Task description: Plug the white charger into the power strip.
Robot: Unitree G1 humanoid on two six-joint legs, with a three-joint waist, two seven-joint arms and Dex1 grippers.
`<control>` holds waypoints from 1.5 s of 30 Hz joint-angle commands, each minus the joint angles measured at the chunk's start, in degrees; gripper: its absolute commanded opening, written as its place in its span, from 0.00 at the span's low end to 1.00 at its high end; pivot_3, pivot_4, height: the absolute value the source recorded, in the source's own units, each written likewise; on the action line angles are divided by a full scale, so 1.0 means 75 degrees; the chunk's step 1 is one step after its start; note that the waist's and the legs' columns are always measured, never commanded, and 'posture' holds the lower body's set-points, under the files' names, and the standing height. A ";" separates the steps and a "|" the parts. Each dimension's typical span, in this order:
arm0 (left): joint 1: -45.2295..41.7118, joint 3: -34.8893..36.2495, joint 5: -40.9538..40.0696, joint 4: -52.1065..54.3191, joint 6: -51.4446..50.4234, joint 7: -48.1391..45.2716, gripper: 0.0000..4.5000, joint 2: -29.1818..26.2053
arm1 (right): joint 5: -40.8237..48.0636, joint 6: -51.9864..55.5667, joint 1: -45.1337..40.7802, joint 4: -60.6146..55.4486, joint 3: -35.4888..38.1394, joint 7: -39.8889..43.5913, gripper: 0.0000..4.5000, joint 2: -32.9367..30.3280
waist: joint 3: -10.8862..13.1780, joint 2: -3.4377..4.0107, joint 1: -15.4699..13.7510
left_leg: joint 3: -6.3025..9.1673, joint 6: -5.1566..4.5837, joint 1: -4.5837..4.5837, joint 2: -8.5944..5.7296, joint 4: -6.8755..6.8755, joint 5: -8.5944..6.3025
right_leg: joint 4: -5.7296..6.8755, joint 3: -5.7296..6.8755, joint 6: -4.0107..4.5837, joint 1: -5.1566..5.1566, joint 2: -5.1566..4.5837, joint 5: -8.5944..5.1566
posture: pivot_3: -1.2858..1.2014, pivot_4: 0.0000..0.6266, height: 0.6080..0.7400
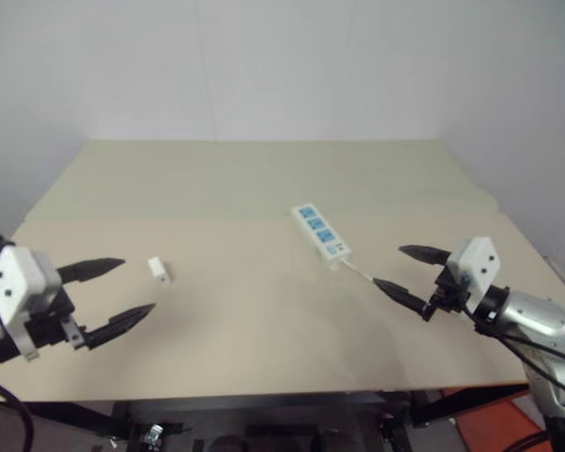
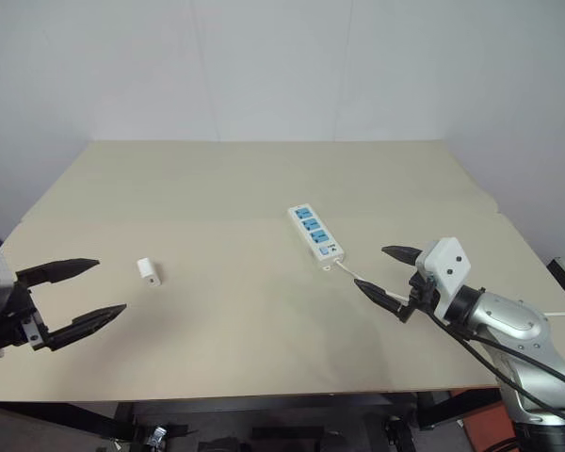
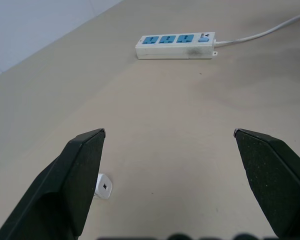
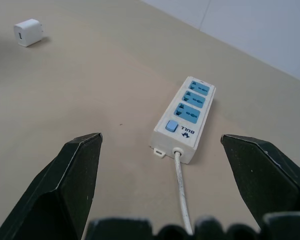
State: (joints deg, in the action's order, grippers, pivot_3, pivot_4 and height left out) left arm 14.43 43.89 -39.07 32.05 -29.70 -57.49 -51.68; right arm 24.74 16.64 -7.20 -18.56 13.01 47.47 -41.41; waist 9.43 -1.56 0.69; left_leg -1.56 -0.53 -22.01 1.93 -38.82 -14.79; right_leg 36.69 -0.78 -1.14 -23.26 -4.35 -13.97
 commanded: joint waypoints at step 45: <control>-0.1654 -0.1788 -0.0203 -0.0305 0.0539 -0.0017 1.00 0.0252 | -0.2578 -0.0507 -0.3945 0.4840 -0.1834 -0.4416 0.99 0.4231 | 0.0001 0.0001 0.0113 | -0.0002 0.0009 -0.0084 -0.0002 -0.0001 0.0006 | 0.0053 -0.0033 0.0008 -0.0128 0.0002 0.0008 | 0.52 0.24 1.00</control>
State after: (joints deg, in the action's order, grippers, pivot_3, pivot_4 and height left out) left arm 2.10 29.79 -39.93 29.17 -26.76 -57.37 -49.83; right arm 5.22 14.48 -35.54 17.94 -1.22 13.88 -9.85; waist 9.44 -1.56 1.54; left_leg -1.57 -0.46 -22.64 1.92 -38.83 -14.75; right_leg 37.10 -1.03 -1.07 -24.22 -4.33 -13.90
